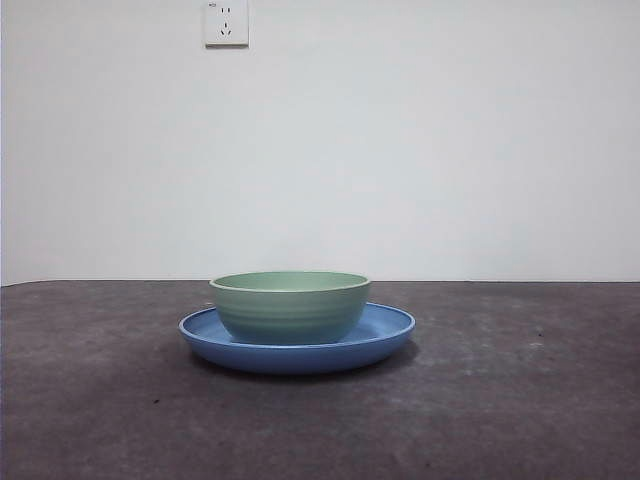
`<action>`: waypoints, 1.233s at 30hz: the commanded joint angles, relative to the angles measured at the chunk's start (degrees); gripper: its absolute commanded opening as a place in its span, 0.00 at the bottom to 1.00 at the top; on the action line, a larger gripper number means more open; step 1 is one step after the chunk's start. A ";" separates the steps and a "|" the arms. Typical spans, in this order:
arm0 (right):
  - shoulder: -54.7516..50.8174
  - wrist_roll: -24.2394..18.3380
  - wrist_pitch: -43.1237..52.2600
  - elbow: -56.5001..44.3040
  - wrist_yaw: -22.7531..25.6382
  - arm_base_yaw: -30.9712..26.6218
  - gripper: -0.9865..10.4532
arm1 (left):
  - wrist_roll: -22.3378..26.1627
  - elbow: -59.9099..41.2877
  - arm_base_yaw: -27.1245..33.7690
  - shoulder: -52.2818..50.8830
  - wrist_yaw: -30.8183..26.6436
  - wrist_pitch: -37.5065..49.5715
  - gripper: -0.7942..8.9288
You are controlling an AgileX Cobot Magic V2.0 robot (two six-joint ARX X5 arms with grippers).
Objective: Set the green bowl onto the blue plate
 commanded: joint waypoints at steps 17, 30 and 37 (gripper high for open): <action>-29.09 -5.53 39.82 -31.93 11.69 -19.96 0.09 | -0.31 -1.18 0.04 -0.13 -0.20 -0.39 0.09; -41.77 -4.87 47.67 -52.28 20.13 -20.02 0.09 | -0.28 -1.16 0.04 -0.13 -0.20 -0.39 0.09; -44.26 -4.11 47.63 -57.42 20.13 -20.00 0.09 | -0.31 -1.18 0.04 -0.13 -0.20 -0.39 0.09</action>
